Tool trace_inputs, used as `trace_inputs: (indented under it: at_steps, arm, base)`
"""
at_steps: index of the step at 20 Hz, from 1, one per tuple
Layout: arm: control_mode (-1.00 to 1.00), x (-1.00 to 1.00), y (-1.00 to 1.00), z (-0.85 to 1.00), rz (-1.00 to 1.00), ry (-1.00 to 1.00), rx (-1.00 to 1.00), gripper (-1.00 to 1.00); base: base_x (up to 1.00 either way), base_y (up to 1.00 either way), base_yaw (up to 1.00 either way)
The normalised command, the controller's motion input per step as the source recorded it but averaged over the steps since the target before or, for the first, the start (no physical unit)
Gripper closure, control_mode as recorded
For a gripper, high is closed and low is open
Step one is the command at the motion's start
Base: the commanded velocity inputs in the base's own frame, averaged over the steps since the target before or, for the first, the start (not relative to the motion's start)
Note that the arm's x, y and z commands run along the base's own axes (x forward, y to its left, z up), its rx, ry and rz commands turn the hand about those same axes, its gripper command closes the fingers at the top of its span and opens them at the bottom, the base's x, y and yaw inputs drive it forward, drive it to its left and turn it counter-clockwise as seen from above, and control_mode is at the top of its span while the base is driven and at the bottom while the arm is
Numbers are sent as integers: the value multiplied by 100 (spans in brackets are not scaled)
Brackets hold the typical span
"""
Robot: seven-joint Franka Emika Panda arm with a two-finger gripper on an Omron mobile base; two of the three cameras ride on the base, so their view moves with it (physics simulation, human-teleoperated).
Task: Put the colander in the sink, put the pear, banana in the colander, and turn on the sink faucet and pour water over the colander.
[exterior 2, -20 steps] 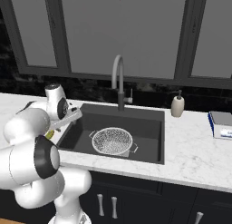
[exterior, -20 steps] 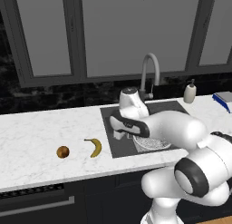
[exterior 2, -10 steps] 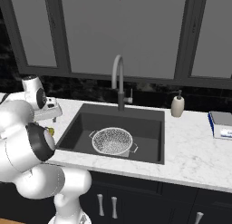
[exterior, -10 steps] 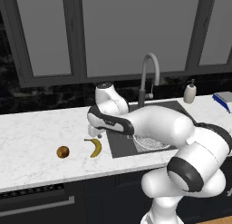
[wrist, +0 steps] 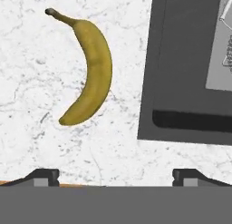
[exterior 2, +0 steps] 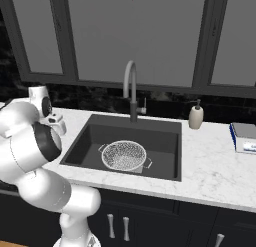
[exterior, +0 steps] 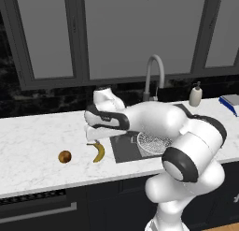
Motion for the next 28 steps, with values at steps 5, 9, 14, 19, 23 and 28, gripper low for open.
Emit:
trace_inputs:
  at_steps: [5,9,14,19,23,28]
  arm:
    - [-100,-10,0,-43,-30,2,0,-100]
    - [-100,0,1,-33,-25,0,0,-100]
    - [-100,0,1,-28,-22,0,0,-100]
    - [-100,1,25,-20,-15,0,0,-100]
    - [-100,8,33,-11,-8,-5,0,-100]
    - [-100,2,9,-16,-5,-9,-3,-100]
  base:
    - [0,0,0]
    - [0,0,0]
    - [0,0,0]
    - [0,0,0]
    - [0,0,0]
    - [0,0,0]
